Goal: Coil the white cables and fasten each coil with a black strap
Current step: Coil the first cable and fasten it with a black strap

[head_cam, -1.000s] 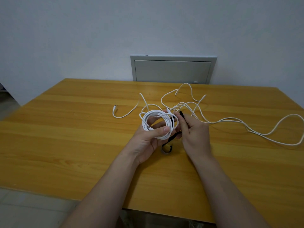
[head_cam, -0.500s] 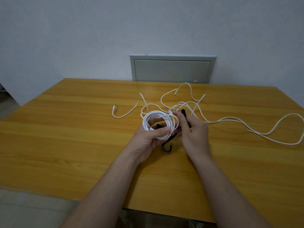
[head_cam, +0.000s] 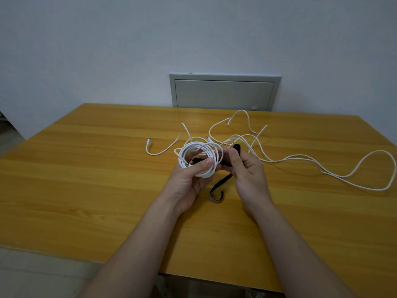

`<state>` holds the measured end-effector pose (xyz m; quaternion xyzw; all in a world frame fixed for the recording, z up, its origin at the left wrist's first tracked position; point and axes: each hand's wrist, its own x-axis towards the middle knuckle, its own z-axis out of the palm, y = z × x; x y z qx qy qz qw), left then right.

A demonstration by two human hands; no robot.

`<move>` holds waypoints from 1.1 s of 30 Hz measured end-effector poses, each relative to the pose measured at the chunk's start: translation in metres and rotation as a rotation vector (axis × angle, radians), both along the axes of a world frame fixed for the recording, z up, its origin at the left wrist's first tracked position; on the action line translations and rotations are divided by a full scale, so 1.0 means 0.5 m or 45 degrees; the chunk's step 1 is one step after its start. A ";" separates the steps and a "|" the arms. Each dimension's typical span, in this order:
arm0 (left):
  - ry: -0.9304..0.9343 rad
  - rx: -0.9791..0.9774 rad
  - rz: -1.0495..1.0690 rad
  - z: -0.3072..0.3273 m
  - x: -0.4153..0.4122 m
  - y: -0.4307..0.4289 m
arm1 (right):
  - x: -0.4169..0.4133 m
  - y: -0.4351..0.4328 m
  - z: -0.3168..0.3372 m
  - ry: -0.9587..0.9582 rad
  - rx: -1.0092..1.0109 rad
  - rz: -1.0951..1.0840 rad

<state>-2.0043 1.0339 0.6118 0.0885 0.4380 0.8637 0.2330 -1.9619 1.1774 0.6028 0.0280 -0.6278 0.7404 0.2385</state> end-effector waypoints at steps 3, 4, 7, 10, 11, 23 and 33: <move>-0.004 0.019 -0.028 0.000 -0.001 -0.003 | 0.000 0.004 -0.004 0.008 0.008 0.036; -0.001 0.012 -0.044 -0.001 -0.001 -0.004 | 0.000 0.006 -0.005 -0.001 0.011 0.046; 0.032 -0.012 -0.048 -0.003 -0.003 -0.005 | 0.002 0.008 -0.008 -0.065 0.022 0.039; 0.054 -0.032 -0.004 -0.005 -0.006 -0.004 | 0.001 0.007 -0.010 -0.093 0.063 -0.042; 0.042 -0.039 0.020 -0.007 -0.007 -0.003 | 0.000 0.007 -0.012 -0.088 0.085 -0.067; 0.102 -0.100 0.140 -0.004 -0.002 0.002 | 0.002 0.003 -0.008 -0.141 -0.036 -0.060; 0.043 -0.125 0.172 -0.003 -0.005 0.002 | 0.006 0.004 -0.005 -0.133 0.049 -0.140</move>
